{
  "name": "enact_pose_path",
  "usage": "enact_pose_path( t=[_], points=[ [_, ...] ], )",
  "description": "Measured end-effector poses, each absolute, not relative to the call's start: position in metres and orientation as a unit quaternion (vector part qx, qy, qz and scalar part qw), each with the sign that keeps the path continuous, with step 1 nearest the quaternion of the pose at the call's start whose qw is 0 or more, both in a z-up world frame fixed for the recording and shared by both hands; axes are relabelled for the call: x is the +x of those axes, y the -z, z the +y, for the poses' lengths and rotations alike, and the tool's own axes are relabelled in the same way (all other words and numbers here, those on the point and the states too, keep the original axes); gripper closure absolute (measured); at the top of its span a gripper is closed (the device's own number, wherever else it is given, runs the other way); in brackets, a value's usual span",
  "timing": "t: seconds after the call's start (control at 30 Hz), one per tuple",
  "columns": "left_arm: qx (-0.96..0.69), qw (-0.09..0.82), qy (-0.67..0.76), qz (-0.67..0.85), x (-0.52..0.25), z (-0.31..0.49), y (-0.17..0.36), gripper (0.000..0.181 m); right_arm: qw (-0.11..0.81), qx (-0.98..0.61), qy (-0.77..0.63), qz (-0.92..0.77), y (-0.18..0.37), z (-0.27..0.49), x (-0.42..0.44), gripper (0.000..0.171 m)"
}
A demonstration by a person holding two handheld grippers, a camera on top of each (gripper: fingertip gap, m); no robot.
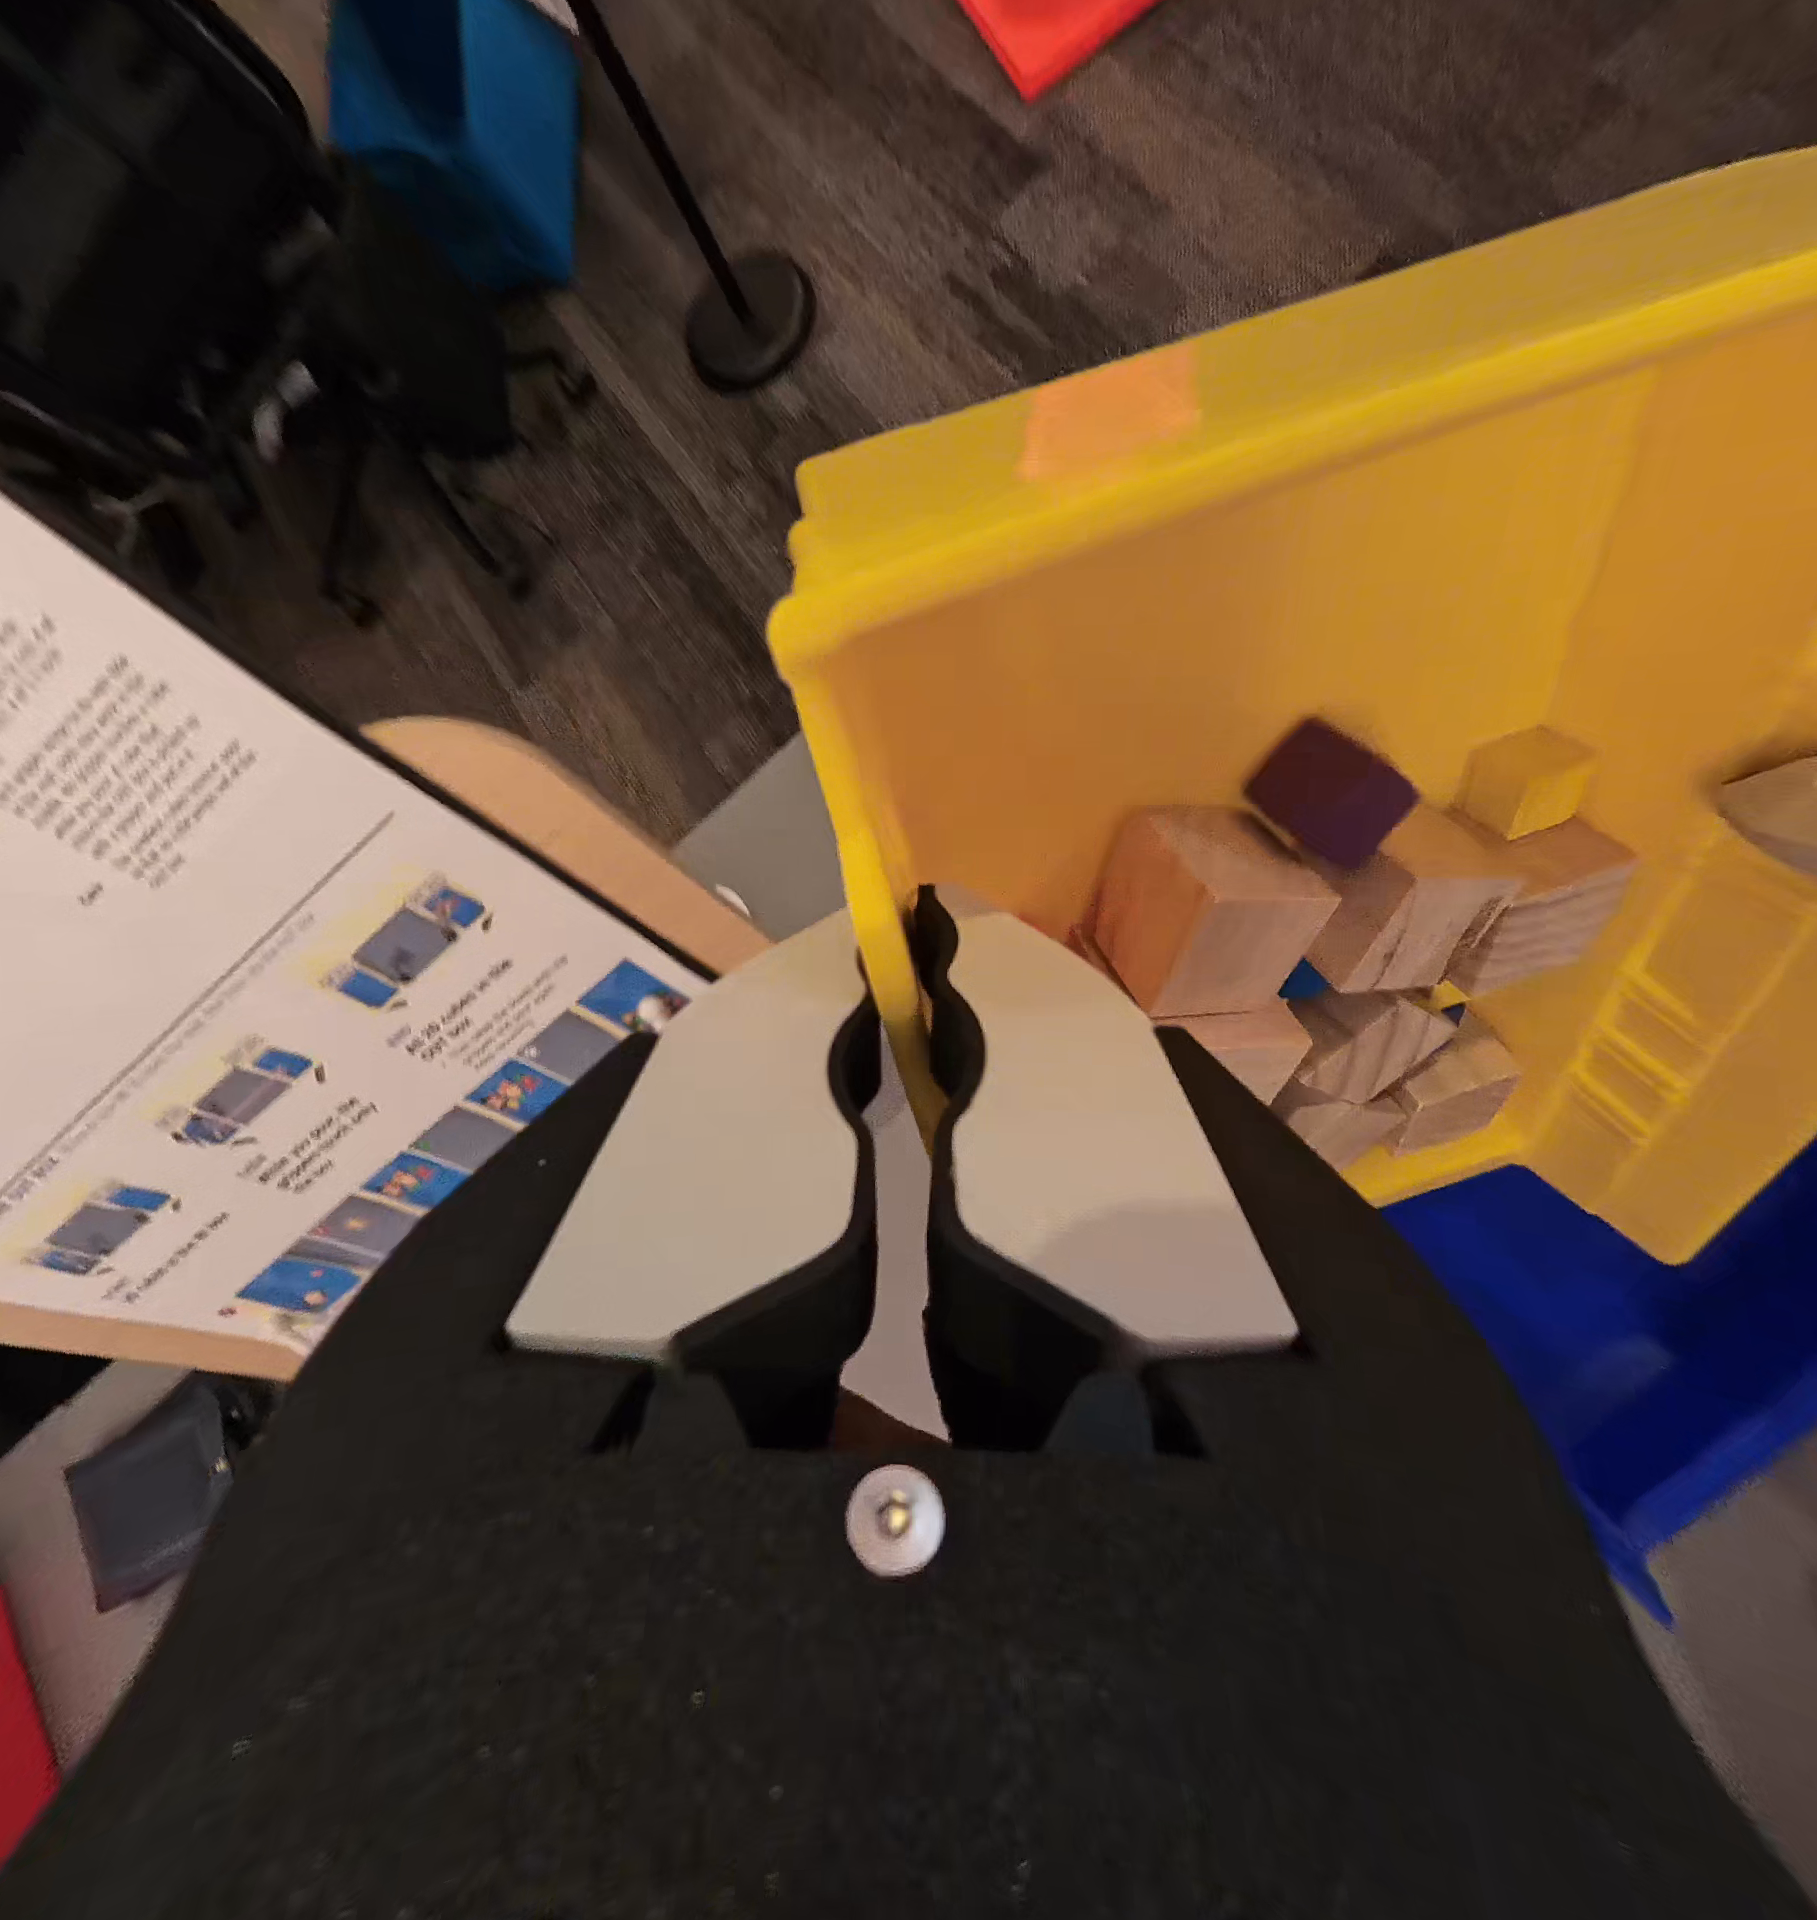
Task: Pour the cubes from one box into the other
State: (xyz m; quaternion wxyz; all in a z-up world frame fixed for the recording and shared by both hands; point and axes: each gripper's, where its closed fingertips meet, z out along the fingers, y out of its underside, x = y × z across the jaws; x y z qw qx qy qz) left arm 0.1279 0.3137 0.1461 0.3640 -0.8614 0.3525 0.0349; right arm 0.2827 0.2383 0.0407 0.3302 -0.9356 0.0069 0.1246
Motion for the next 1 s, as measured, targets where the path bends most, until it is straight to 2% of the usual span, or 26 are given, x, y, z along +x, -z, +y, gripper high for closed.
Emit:
enact_pose_path(
  t=[0.3,0.73,1.0],
  points=[
    [-0.795,0.462,-0.065,0.388,0.176,0.300,-0.148,0.178,0.445,-0.887,-0.116,0.042,-0.028,0.235,0.324,0.167],
    [-0.732,0.586,0.061,0.342,0.195,0.270,-0.124,0.178,0.547,-0.835,0.010,0.058,-0.026,0.199,0.354,0.166],
    [-0.688,0.628,0.119,0.343,0.199,0.258,-0.126,0.179,0.607,-0.783,0.087,0.099,-0.039,0.172,0.355,0.167]
  ],
)
